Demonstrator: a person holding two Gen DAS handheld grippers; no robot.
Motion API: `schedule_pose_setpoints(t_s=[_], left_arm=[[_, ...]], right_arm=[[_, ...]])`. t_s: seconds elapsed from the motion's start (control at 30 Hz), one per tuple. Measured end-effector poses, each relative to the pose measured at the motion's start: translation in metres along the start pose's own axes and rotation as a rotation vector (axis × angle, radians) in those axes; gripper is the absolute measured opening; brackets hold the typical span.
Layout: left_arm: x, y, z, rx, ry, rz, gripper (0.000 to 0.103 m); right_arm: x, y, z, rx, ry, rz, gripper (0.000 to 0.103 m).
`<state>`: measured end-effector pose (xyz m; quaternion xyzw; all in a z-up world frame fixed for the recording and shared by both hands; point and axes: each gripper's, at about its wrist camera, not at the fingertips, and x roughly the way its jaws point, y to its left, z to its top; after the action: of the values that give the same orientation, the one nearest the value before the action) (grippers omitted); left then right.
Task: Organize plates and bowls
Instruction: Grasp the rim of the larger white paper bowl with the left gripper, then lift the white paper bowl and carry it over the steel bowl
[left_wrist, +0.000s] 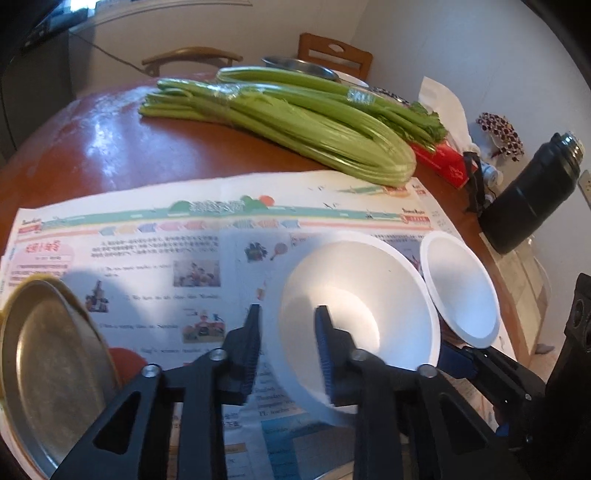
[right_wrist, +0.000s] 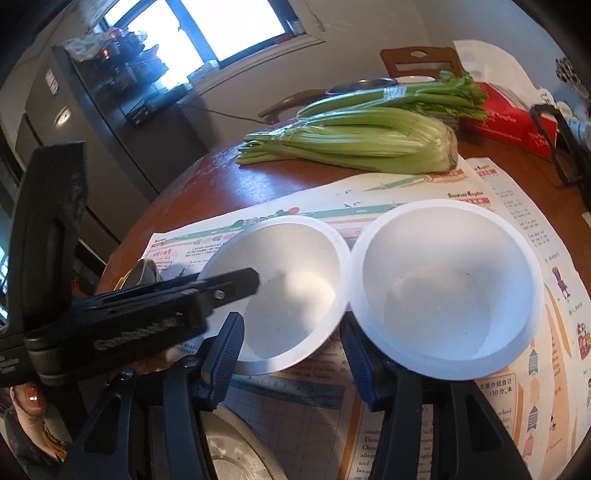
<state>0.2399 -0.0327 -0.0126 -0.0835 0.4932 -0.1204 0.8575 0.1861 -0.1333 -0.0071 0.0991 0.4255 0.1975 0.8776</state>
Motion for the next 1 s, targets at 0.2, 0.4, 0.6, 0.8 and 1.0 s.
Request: schedule_pose_setpoints(t_s=[0.2,0.4,0.6,0.8,1.0], left_arm=[[-0.006,-0.002,-0.004,0.005,-0.018,0.01,0.026],[-0.019,-0.008,-0.009,0.026,-0.041,0.006,0.026],[-0.036,-0.009,-0.016,0.034,-0.068,-0.004,0.026],[-0.053,-0.009,-0.024,0.03,-0.099,-0.007,0.026],[-0.07,-0.01,-0.03,0.033,-0.133,-0.015,0.026]], right_arm=[[-0.004,0.006,-0.001,-0.03,-0.008,-0.006,0.054],[-0.009,0.009,-0.002,-0.036,-0.011,-0.008,0.054],[-0.02,0.016,-0.004,-0.047,-0.023,-0.003,0.054],[-0.03,0.026,-0.007,-0.065,-0.038,-0.002,0.054],[-0.047,0.037,-0.011,-0.09,-0.064,-0.002,0.054]])
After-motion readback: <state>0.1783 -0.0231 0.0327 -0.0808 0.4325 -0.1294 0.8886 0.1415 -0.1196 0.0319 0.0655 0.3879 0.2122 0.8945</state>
